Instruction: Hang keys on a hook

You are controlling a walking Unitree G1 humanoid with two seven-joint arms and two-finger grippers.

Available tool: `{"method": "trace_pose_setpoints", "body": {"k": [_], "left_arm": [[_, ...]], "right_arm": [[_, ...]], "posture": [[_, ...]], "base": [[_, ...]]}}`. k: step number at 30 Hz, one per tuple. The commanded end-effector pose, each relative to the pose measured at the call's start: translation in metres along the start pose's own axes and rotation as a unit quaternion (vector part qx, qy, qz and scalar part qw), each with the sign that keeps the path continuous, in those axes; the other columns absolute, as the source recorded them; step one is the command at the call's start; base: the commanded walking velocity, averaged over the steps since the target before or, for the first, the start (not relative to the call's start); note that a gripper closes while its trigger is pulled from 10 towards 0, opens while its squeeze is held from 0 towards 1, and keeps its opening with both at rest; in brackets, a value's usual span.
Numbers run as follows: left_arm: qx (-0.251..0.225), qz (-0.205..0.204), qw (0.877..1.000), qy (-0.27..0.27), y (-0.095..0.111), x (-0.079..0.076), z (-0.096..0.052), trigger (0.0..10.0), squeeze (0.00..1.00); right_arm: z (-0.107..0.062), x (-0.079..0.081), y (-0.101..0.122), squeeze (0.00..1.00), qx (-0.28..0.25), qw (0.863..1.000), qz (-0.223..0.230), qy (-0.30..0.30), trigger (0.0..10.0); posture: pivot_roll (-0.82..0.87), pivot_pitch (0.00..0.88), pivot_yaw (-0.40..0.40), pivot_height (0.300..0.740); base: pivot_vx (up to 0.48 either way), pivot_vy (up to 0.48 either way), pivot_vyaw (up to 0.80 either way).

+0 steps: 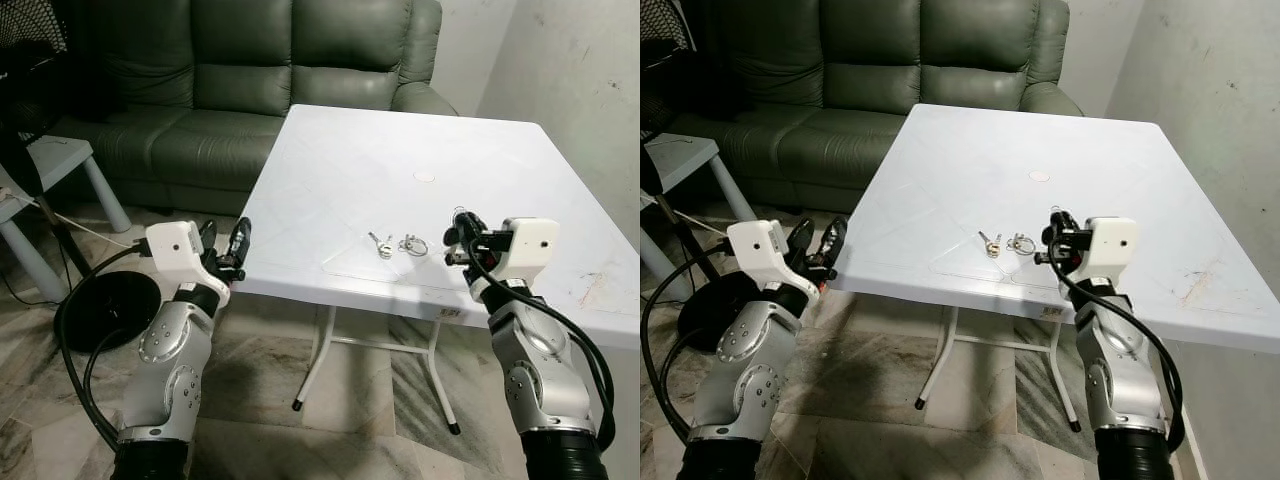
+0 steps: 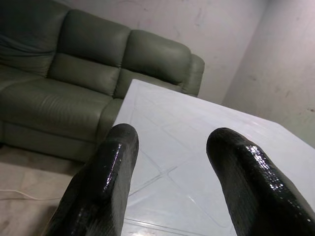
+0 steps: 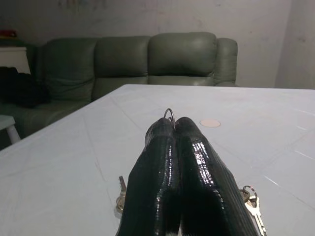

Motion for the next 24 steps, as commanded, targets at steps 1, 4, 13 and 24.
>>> {"method": "trace_pose_setpoints", "body": {"k": [1, 4, 13, 24], "left_arm": [[-0.005, 0.007, 1.0, 0.0, 0.002, 0.0, 0.003, 10.0, 0.0], [-0.006, 0.011, 1.0, -0.002, 0.0, 0.001, 0.003, 10.0, 0.0], [0.003, 0.019, 1.0, -0.007, -0.014, 0.0, 0.001, 10.0, 0.0], [0.029, 0.024, 0.999, 0.001, -0.043, 0.001, -0.007, 10.0, 0.0]], "right_arm": [[0.002, 0.003, 0.001, 0.0, -0.003, 1.0, -0.007, 0.005, 10.0], [0.001, 0.006, -0.004, 0.0, -0.002, 1.0, -0.015, 0.009, 10.0], [-0.009, 0.009, -0.023, 0.0, 0.012, 1.0, -0.026, 0.012, 10.0], [-0.024, 0.005, -0.057, 0.0, 0.051, 0.998, -0.034, -0.003, 10.0]], "posture": [[0.21, 0.0, -0.028, 0.74], [0.2, 0.0, -0.022, 0.74], [0.19, 0.0, -0.011, 0.74], [0.18, 0.0, -0.016, 0.74]], "base": [[0.0, 0.0, 0.0], [0.0, 0.0, 0.0], [0.0, 0.0, 0.0], [0.0, 0.0, 0.0]]}}
Point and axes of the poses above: a point about 5 cm out from each wrist's last joint towards the gripper, its own z axis pointing out of the wrist towards the gripper, its own y axis along the axis of the wrist's last joint, x = y × z, the point moved 2 cm from there along z, pointing out of the wrist towards the gripper, and after that the axes turned 5 degrees about z, right-handed, at the moved point
